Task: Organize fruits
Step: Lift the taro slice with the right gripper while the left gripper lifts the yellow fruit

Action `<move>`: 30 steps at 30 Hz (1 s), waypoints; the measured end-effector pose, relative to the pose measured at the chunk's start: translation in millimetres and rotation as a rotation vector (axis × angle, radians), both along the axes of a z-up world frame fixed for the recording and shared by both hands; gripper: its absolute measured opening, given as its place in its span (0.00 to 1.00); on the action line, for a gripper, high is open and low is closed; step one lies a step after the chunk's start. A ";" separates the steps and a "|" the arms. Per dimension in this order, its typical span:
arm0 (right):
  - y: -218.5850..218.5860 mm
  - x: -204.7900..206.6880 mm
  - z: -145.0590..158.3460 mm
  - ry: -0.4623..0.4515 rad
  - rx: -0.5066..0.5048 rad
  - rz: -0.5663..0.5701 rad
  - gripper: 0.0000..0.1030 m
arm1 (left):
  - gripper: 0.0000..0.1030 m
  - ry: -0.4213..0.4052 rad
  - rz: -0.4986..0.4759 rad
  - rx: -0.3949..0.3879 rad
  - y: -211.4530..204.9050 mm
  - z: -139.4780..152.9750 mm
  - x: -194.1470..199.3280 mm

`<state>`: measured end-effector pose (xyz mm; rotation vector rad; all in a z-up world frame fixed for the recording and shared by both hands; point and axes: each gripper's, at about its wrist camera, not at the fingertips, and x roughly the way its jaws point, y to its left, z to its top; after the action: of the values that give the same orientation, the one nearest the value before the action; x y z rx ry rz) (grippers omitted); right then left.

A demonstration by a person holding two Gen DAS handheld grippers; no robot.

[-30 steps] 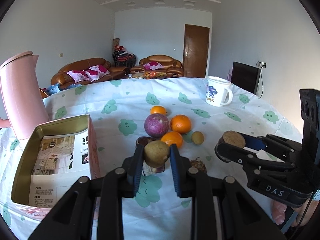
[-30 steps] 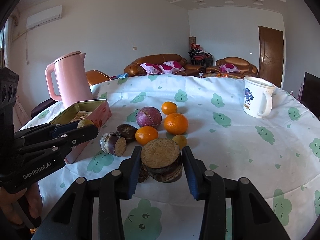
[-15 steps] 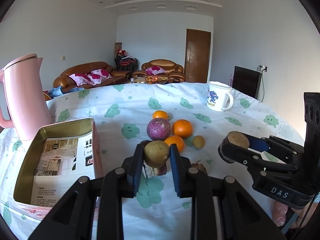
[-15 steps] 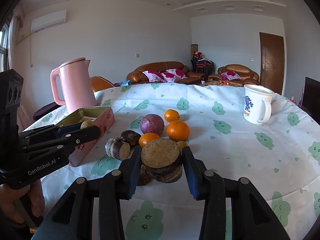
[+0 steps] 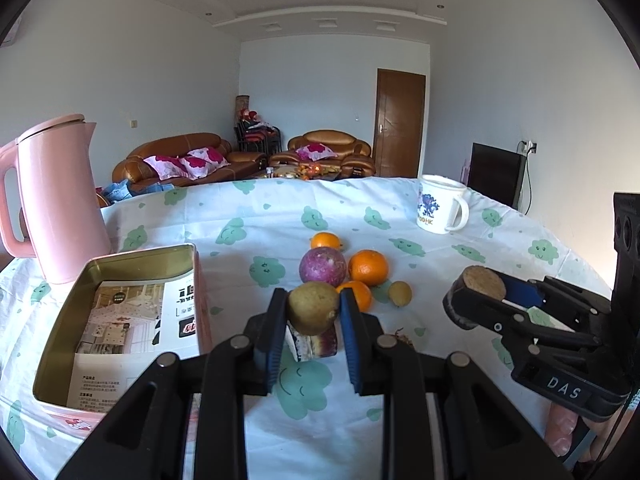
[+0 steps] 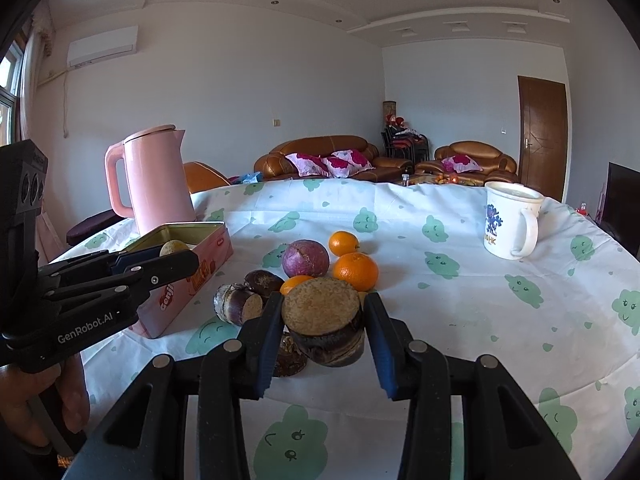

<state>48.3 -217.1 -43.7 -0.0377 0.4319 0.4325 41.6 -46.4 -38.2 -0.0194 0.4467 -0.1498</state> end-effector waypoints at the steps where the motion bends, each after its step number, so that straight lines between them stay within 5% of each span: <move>1: 0.0 -0.5 0.3 -0.004 0.000 0.000 0.41 | 0.27 -0.004 0.001 0.001 0.0 0.3 -0.6; 30: -0.8 -23.3 6.5 -0.129 0.006 0.011 0.41 | 0.27 -0.114 0.019 0.025 -4.4 7.6 -18.3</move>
<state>25.0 -217.9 -37.2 -0.0614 0.3036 0.4397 23.4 -50.8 -30.5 0.0092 0.3343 -0.1256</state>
